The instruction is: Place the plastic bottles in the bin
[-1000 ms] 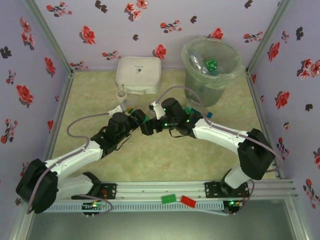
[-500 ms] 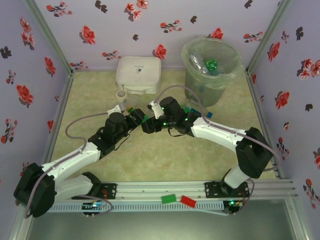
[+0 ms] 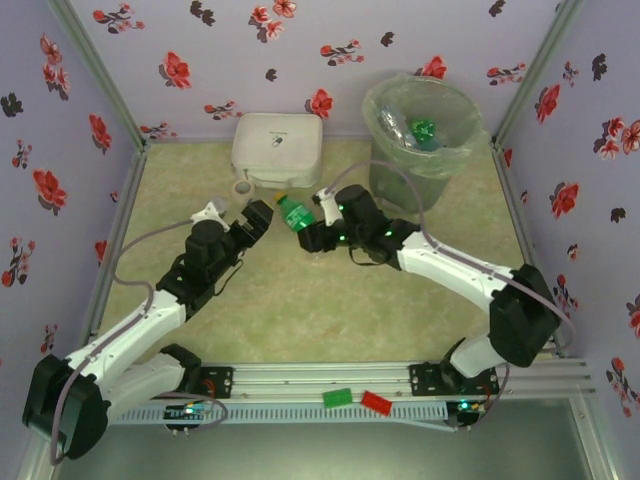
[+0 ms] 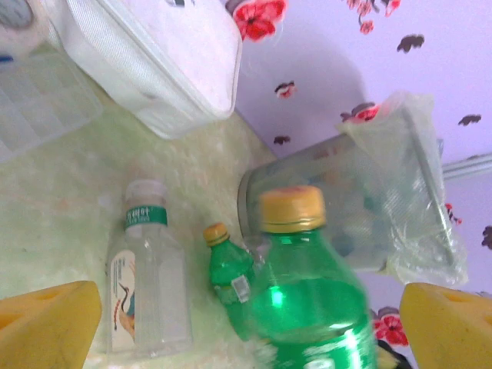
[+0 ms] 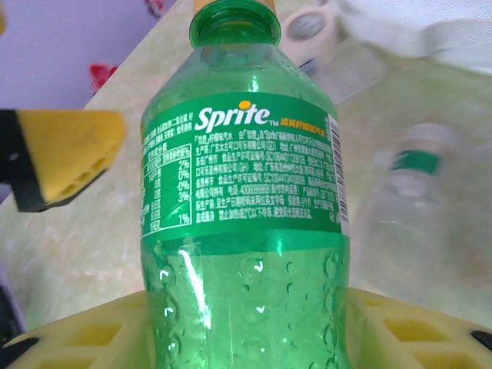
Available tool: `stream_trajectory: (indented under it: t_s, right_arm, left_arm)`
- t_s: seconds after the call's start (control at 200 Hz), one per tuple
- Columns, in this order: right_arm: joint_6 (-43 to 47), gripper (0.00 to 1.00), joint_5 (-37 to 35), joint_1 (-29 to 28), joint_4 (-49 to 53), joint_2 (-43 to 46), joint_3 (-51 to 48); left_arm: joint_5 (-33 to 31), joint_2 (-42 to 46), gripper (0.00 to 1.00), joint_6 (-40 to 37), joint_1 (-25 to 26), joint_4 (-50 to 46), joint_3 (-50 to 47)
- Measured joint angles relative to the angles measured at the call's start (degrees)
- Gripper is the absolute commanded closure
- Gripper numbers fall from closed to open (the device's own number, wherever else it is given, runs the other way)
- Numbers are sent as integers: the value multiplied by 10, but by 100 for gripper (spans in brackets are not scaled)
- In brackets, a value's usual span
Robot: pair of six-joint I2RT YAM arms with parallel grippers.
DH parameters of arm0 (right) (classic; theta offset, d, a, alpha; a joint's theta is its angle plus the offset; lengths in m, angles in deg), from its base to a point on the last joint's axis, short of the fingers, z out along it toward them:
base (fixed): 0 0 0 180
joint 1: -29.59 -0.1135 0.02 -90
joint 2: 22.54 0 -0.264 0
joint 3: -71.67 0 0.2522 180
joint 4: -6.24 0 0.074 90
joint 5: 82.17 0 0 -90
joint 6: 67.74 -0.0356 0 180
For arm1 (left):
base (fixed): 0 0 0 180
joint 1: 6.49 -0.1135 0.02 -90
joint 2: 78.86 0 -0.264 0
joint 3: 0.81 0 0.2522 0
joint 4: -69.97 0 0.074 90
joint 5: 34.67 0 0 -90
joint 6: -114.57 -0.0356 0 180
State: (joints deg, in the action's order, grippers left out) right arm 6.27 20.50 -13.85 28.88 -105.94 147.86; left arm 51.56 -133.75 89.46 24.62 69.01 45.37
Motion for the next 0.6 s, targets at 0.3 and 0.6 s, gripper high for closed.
stream_trajectory:
  t_s: [0.3,0.6]
  right_arm:
    - [6,61,-56,141,77,89,92]
    - [13,61,-136,292,126,59,269]
  left_arm:
    - [0,12,0,-45,-15,-42,-20]
    - [12,4,0,-63,-15,-49,-27]
